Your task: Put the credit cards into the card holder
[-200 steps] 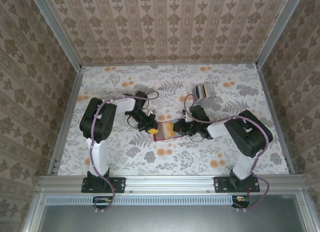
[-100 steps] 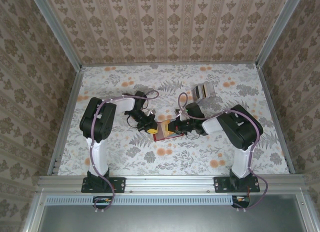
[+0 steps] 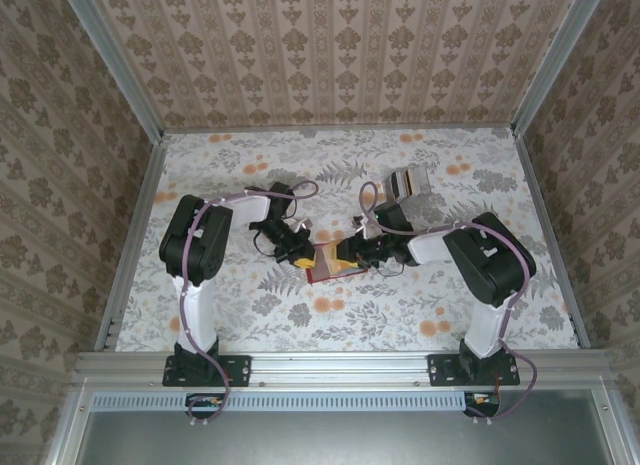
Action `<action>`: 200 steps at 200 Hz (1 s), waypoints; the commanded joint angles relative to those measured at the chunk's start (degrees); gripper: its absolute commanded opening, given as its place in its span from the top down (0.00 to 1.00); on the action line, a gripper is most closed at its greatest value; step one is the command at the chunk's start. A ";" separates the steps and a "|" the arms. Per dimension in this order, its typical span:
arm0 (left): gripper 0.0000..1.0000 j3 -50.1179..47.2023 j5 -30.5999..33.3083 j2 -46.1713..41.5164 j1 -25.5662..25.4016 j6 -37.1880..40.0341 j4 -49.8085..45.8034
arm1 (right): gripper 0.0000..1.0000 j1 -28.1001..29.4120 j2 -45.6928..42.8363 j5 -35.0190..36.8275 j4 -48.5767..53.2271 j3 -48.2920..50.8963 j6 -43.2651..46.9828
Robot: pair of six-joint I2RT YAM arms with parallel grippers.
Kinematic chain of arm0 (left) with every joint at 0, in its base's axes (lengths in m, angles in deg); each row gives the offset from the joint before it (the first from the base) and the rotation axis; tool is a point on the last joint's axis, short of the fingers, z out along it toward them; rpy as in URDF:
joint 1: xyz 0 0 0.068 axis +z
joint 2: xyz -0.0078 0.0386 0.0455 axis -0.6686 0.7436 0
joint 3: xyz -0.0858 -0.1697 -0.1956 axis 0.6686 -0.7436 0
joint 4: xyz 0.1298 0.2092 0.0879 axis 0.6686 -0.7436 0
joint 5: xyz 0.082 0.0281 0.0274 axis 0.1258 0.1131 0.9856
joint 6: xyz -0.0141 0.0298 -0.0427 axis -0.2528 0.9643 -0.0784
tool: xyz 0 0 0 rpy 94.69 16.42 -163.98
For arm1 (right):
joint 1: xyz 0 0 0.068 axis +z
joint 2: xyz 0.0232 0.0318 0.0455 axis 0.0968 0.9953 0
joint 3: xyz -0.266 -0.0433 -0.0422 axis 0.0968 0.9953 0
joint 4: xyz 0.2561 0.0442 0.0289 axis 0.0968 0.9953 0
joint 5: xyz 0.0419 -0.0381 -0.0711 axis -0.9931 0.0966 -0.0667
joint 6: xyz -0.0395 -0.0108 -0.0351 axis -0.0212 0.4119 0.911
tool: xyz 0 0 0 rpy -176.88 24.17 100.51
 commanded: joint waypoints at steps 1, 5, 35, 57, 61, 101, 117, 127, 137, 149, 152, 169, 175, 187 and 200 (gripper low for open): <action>0.93 0.26 8.33 3.22 0.37 0.72 2.67 | 0.64 -1.61 -1.17 2.85 10.45 -1.76 3.65; 0.93 0.35 8.29 3.24 0.38 0.68 2.66 | 0.64 -1.71 -0.98 2.65 10.91 -2.13 3.93; 0.93 1.23 8.28 3.50 0.44 0.87 2.21 | 0.77 -1.76 1.19 0.36 12.42 -4.06 5.02; 0.93 1.50 8.37 3.55 0.37 0.68 2.19 | 0.96 -1.76 2.00 -0.81 13.78 -5.34 5.96; 0.93 1.51 8.37 3.59 0.42 0.58 2.29 | 0.98 -1.76 2.08 -1.00 14.14 -5.59 6.19; 0.93 1.61 8.39 3.77 0.37 0.08 2.56 | 1.00 -1.76 3.57 -2.84 16.51 -7.51 7.75; 0.93 1.53 8.45 3.78 0.37 0.03 2.53 | 1.00 -1.75 4.57 -4.26 14.57 -7.15 6.62; 0.93 1.26 8.74 3.73 0.37 -0.12 2.53 | 1.00 -1.85 5.40 -5.53 12.78 -7.07 5.39; 0.93 0.59 9.49 3.16 0.37 -0.23 2.57 | 1.00 -1.85 6.12 -6.85 11.28 -7.17 4.25; 0.92 -0.59 9.93 2.08 0.37 -0.24 2.97 | 1.00 -1.83 6.76 -7.55 8.49 -6.70 2.54; 0.91 -0.94 9.95 1.77 0.38 -0.26 3.14 | 1.00 -1.78 6.79 -7.52 7.76 -6.52 2.23; 0.85 -2.76 9.95 -0.32 1.84 -0.47 4.00 | 1.00 -1.77 7.41 -7.39 5.21 -5.54 0.61; 0.83 -3.40 10.34 -1.58 2.10 -0.68 4.23 | 1.00 -1.76 7.65 -7.39 5.05 -5.45 0.42; 0.82 -5.01 11.24 -4.95 2.15 -1.19 4.34 | 1.00 -1.63 7.60 -7.39 5.40 -5.46 0.67; 0.80 -7.56 11.86 -9.46 2.27 -1.30 4.58 | 1.00 -1.54 6.94 -6.87 6.72 -5.51 1.22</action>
